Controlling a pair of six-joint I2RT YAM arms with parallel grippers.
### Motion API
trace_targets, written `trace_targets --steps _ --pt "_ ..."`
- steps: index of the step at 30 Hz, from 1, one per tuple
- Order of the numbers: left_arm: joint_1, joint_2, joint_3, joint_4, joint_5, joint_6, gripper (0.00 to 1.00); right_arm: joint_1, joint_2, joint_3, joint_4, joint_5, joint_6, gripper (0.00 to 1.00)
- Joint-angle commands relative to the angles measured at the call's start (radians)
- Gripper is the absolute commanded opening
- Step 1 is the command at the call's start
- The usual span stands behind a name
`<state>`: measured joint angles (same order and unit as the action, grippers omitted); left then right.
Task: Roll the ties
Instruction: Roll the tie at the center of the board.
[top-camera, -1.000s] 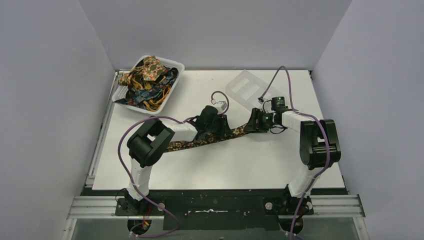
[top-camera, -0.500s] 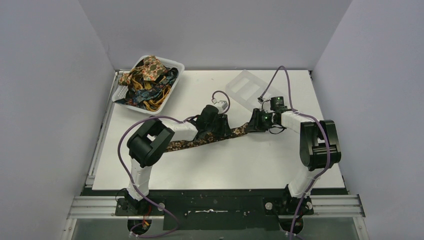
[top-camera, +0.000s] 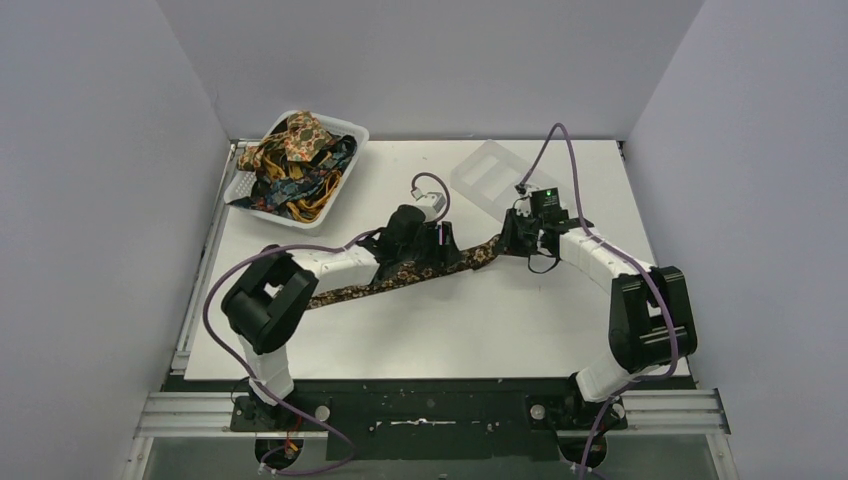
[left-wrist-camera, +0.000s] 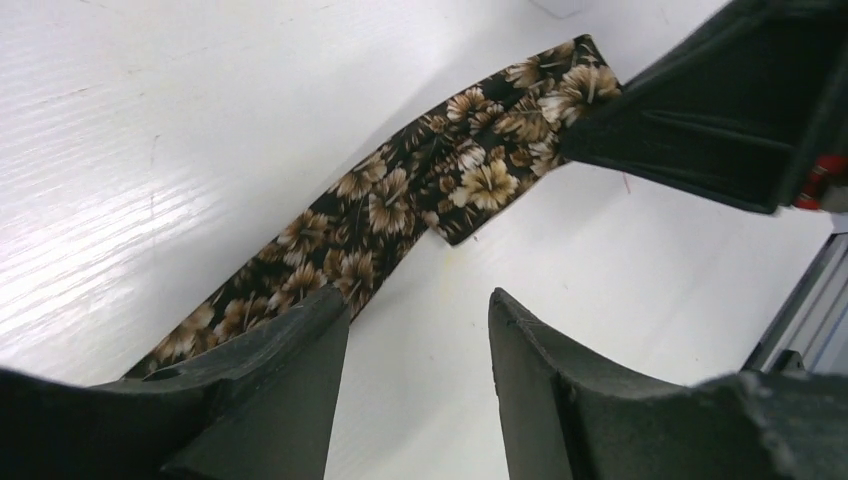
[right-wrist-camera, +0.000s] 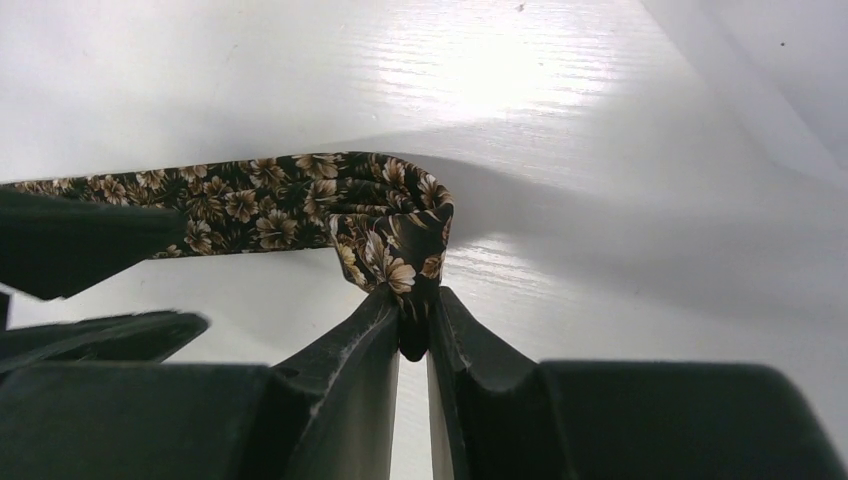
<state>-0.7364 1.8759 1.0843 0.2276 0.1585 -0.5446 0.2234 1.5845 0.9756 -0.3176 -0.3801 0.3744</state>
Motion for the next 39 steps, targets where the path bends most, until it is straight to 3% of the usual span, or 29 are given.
trace_targets --steps 1,7,19,31,39 --pt "0.028 -0.125 -0.074 0.036 -0.015 0.005 0.52 -0.008 -0.037 0.028 -0.016 0.043 0.058 0.17" --pt "0.057 -0.181 -0.146 -0.03 -0.006 0.056 0.56 -0.031 -0.056 0.045 -0.062 0.065 0.106 0.18" --pt "0.085 -0.308 -0.258 -0.062 -0.02 0.079 0.6 -0.011 -0.118 0.135 -0.209 0.405 0.076 0.17" --pt "0.129 -0.363 -0.301 -0.027 0.026 0.047 0.6 0.226 -0.008 0.252 -0.272 0.802 0.077 0.16" --pt "0.154 -0.406 -0.342 -0.002 0.028 0.023 0.6 0.379 0.097 0.296 -0.257 1.007 -0.026 0.16"
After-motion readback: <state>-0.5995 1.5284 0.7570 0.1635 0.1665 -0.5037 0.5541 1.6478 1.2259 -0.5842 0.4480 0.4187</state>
